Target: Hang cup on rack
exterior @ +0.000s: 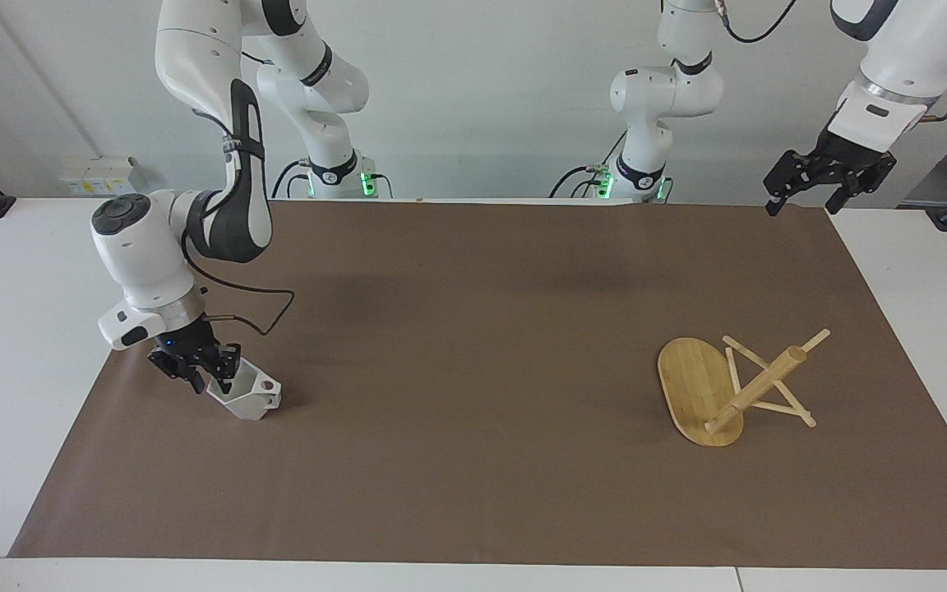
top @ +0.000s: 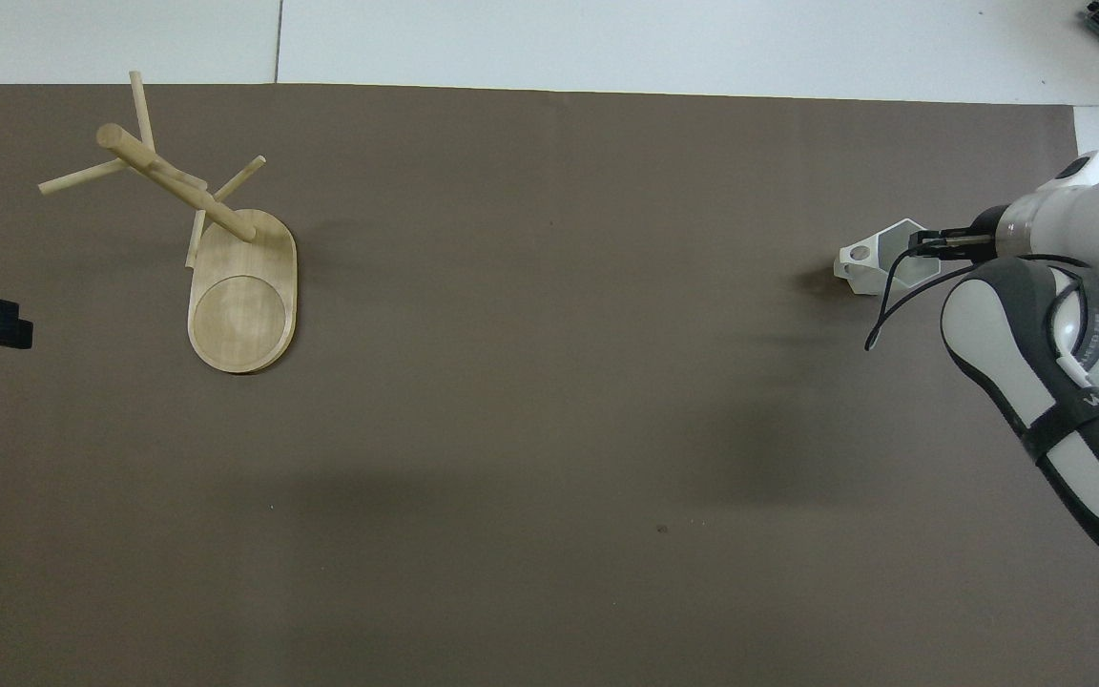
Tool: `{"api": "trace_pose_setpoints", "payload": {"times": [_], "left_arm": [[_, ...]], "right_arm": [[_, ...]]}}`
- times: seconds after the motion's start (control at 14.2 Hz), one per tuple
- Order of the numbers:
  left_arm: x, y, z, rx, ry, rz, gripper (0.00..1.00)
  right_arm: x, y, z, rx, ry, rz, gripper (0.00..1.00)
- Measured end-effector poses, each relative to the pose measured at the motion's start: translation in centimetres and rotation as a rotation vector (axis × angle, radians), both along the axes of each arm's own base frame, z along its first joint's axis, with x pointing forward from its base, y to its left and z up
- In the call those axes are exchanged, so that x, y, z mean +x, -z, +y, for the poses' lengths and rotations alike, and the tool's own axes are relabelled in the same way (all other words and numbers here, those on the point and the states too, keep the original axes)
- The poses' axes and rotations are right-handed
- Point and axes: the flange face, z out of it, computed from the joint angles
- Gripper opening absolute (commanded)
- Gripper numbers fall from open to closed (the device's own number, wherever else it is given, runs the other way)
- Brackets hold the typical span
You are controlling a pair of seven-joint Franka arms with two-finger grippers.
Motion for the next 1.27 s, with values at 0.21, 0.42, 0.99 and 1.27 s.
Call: {"api": "trace_pose_setpoints", "payload": {"times": [0.21,0.42,0.99,1.27], "left_arm": [[0.00,0.00,0.00,0.000,0.000,0.000,1.00],[0.00,0.00,0.00,0.000,0.000,0.000,1.00],[-0.29,0.21,-0.65,0.001,0.044,0.025,1.00],[-0.33,0.25,-0.60,0.001,0.139,0.028,1.00]], "right_arm": [[0.00,0.01,0.00,0.000,0.000,0.000,0.21],[0.00,0.01,0.00,0.000,0.000,0.000,0.14],[0.04,-0.09,0.01,0.000,0.000,-0.002,0.04],[0.11,-0.20,0.09,0.000,-0.002,-0.004,0.01]]}}
